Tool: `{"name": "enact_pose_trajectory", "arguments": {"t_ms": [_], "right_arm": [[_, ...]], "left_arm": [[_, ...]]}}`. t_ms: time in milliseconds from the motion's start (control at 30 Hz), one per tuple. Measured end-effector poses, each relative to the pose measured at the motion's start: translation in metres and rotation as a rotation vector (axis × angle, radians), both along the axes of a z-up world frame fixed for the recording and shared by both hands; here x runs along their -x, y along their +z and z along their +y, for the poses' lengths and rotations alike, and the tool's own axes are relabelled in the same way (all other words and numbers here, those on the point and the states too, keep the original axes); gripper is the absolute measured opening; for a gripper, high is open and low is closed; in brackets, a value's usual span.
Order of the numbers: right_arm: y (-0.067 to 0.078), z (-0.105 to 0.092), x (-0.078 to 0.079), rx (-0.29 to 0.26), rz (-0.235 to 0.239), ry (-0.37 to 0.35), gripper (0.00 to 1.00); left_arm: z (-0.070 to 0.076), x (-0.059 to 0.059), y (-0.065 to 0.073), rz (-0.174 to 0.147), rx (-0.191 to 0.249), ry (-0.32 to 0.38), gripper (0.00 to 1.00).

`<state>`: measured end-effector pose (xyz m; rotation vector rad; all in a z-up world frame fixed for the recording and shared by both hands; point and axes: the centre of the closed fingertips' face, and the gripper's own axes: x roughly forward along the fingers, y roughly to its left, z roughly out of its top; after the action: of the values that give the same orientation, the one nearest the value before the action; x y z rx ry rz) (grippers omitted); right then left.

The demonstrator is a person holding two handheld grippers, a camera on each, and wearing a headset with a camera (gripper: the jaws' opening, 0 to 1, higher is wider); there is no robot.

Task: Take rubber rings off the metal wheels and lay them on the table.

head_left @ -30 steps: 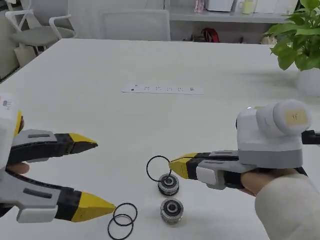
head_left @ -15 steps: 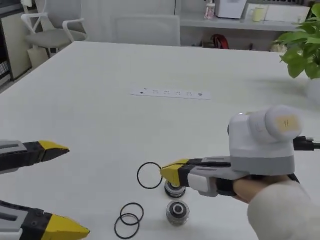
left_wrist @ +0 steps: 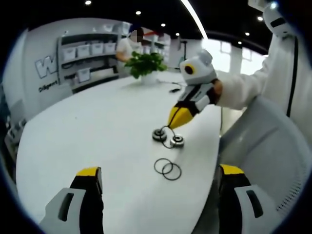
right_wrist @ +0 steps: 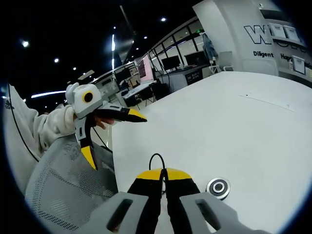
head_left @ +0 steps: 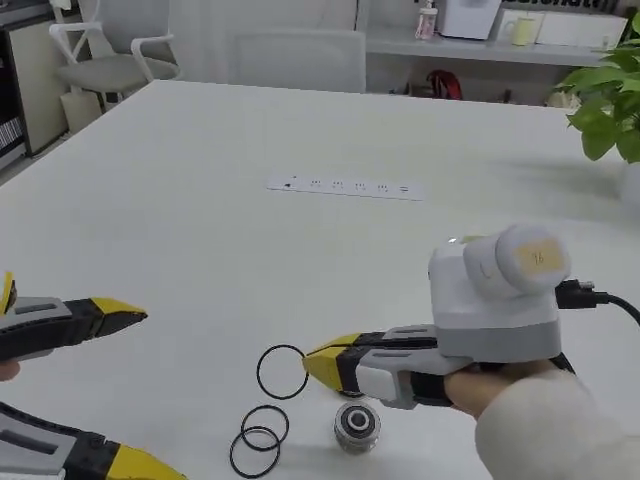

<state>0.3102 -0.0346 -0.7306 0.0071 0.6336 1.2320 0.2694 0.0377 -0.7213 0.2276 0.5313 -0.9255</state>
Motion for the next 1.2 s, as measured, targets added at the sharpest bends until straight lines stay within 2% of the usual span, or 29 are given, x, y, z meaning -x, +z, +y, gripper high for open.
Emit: {"name": "enact_pose_trajectory", "arguments": {"t_ms": [100, 433, 600, 1000, 1200], "right_arm": [[-0.005, 0.002, 0.002, 0.014, 0.006, 0.012, 0.0], [-0.026, 0.008, 0.012, 0.07, 0.028, 0.048, 0.0], [-0.035, 0.008, 0.015, 0.089, 0.043, 0.056, 0.0], [-0.058, 0.004, 0.024, 0.141, 0.082, 0.066, 0.0], [-0.064, 0.001, 0.023, 0.16, 0.08, 0.063, 0.0]], "left_arm": [[-0.003, -0.001, -0.003, -0.007, -0.015, -0.013, 1.0], [-0.01, -0.001, -0.02, 0.002, -0.089, -0.066, 0.98], [-0.013, -0.003, -0.02, 0.003, -0.077, -0.062, 0.97], [-0.015, -0.007, -0.039, 0.033, -0.099, -0.065, 0.94], [-0.014, -0.014, -0.035, 0.017, -0.078, -0.041, 0.89]]}}
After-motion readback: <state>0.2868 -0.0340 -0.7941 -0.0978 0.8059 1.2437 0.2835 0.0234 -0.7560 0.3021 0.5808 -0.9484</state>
